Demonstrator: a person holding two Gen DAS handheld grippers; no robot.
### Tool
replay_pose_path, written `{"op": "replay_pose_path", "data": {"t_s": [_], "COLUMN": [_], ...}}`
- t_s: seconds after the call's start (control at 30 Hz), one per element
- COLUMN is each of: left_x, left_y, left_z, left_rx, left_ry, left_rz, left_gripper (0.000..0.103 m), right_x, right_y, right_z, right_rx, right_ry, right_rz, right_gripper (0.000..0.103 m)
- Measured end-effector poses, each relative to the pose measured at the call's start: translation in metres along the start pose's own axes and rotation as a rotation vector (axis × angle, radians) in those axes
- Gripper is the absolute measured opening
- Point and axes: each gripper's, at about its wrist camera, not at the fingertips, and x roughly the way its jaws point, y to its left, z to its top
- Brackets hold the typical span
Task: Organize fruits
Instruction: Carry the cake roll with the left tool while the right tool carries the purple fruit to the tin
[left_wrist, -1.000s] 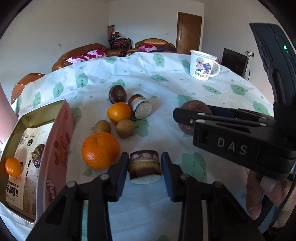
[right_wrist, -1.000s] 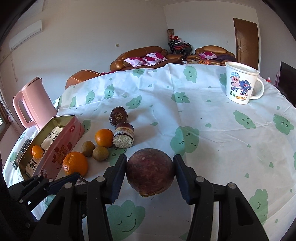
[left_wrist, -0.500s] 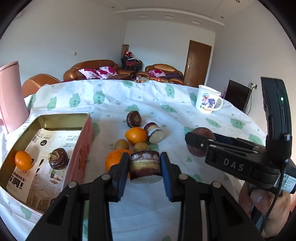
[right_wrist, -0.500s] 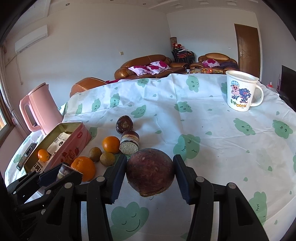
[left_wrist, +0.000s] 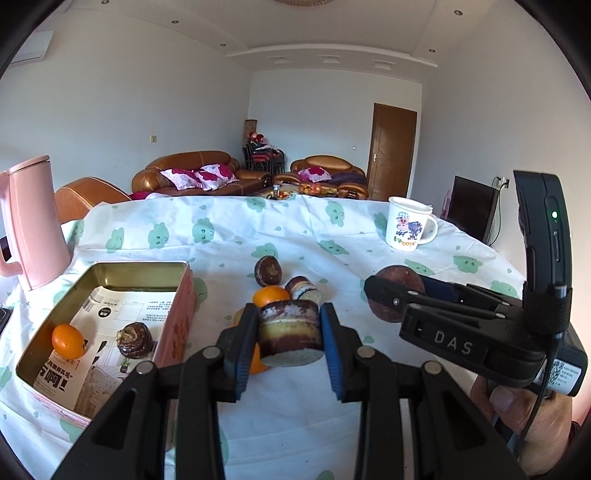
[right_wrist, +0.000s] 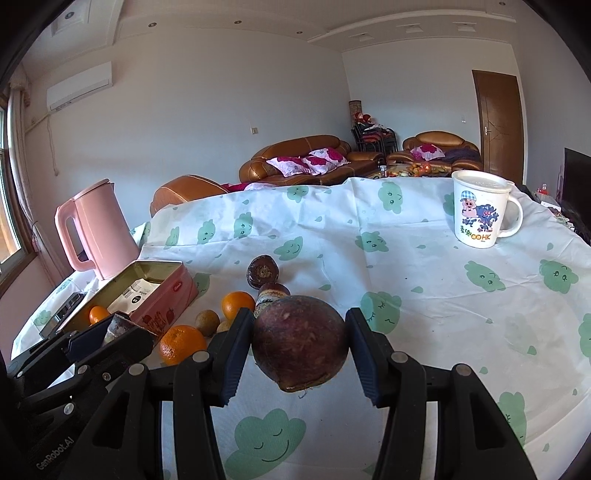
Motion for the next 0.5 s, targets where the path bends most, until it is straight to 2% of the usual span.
{"op": "replay_pose_path", "data": {"t_s": [0.5], "left_x": [-0.009], "left_y": [0.007], "left_z": [0.003], "left_rx": [0.006], "left_ry": [-0.072], "left_rz": [0.066], "left_gripper": [0.035], "right_x": [-0.017], "right_y": [0.009], "right_z": [-0.002], "right_rx": [-0.040], "right_ry": [-0.081], "right_rz": [-0.007], "right_gripper": [0.053]}}
